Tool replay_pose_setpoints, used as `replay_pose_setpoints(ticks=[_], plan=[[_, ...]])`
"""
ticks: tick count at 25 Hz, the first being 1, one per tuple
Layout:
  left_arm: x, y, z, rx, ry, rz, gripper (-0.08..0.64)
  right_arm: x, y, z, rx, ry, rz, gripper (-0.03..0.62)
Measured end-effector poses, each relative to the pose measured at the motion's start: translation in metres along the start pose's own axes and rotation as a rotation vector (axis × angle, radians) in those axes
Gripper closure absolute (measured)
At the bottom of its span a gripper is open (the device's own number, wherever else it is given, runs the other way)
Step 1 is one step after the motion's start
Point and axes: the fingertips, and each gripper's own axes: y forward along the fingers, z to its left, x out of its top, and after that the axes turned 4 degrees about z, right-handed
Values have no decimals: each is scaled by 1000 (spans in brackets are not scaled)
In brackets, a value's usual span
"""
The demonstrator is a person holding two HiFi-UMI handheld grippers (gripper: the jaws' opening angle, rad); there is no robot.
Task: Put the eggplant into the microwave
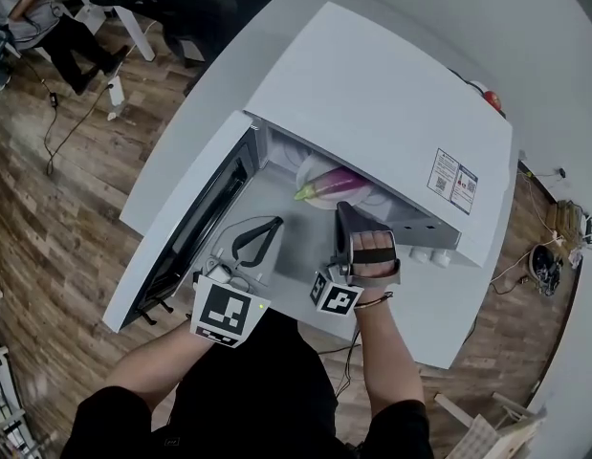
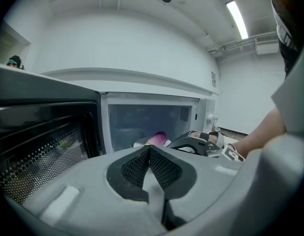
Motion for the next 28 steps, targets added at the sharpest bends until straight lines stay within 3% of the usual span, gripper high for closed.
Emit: replay_pose_setpoints(ticks=[6,10,23,28], plan=[[-5,8,-2,-10,-17,16,552,-4,6,5,16,8,18,569],[-6,12,0,-12,-24,25,552,-12,14,15,62,24,71,569],[-12,11,0,-22,-56,41,552,-9,27,18,180,108,79,558],[-16,8,-2,-30,-61,53,552,-10,26,16,199,170,78,498]])
